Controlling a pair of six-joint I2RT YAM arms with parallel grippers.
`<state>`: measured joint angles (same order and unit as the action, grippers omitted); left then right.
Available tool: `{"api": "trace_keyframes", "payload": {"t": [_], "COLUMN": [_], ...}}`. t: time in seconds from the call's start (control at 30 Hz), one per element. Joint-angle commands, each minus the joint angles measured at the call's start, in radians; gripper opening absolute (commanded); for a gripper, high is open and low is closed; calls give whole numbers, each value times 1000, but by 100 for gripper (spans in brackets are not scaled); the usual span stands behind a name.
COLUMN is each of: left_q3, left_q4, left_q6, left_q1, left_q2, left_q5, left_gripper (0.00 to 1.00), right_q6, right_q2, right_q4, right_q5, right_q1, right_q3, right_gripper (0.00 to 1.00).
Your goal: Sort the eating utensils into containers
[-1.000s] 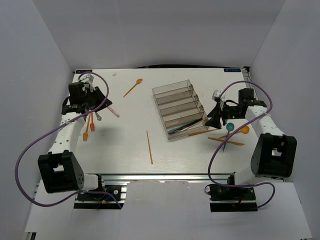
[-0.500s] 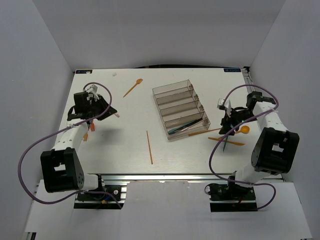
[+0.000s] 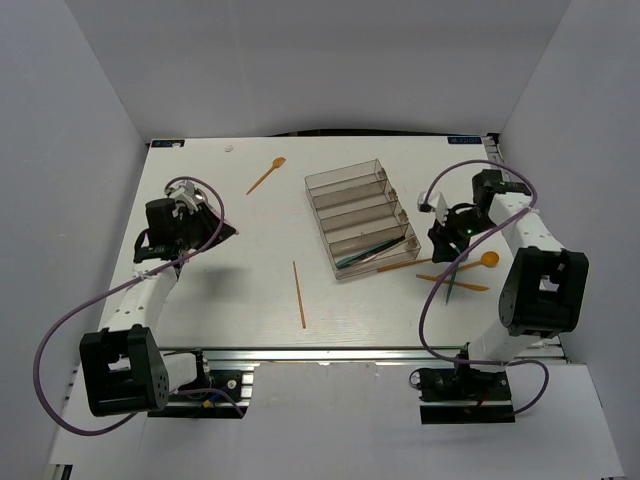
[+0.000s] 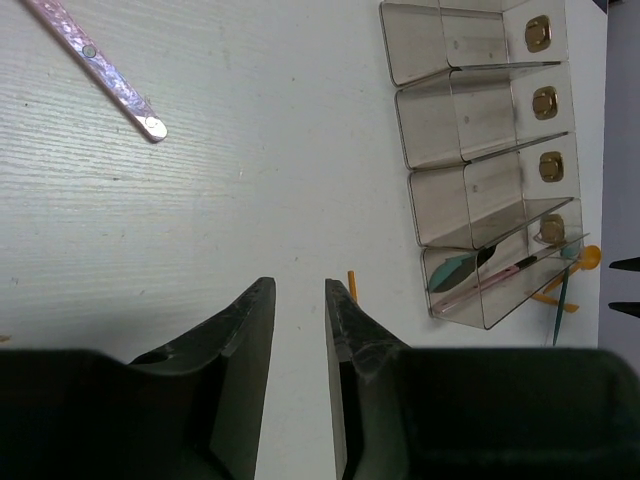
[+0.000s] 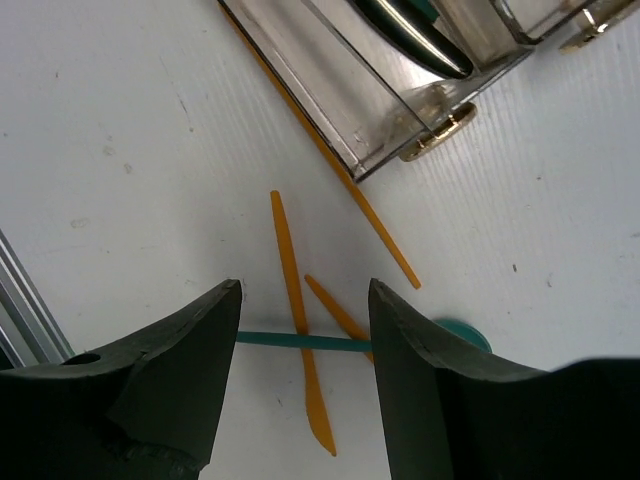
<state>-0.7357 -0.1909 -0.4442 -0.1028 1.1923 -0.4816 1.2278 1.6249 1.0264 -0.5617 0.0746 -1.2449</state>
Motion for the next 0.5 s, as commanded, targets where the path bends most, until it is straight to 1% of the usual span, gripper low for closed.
{"api": "trace_keyframes", "payload": {"t": [0.0,0.03,0.07,0.13,0.2,0.27,0.4,0.47], "left_q3": [-28,-30,-25,-10,1,13,30,42], "left_q4": [-13,-12,-4,5,10,8,10,10], "left_q6": [19,12,9,-8,-13,-19,-36,-45], "left_q1": [3,6,5,6,6,6,6,6], "left_q2": [-26,-26,-31,-36,-46,-56,-75,-88], "left_q5": [12,9,6,-2,-3,-8,-11,-6], "left_gripper": [38,38,38,39,40,40,40,40], "right_q6": [-31,-13,43,82,79,37,13,13], "right_q2": [-43,-48,-53,-60,-56,-42,-22,-2], "right_q4": [-17,-3,7,9,-8,-60,-132,-159], "right_q5": [40,66,81,100,102,111,137,151], "right_q1": [-16,-16,-16,-18,-19,-24,-44,-65], "right_q3": [33,48,92,136,176,186,191,196], "right_gripper": [60,61,61,61,61,61,62,68]}}
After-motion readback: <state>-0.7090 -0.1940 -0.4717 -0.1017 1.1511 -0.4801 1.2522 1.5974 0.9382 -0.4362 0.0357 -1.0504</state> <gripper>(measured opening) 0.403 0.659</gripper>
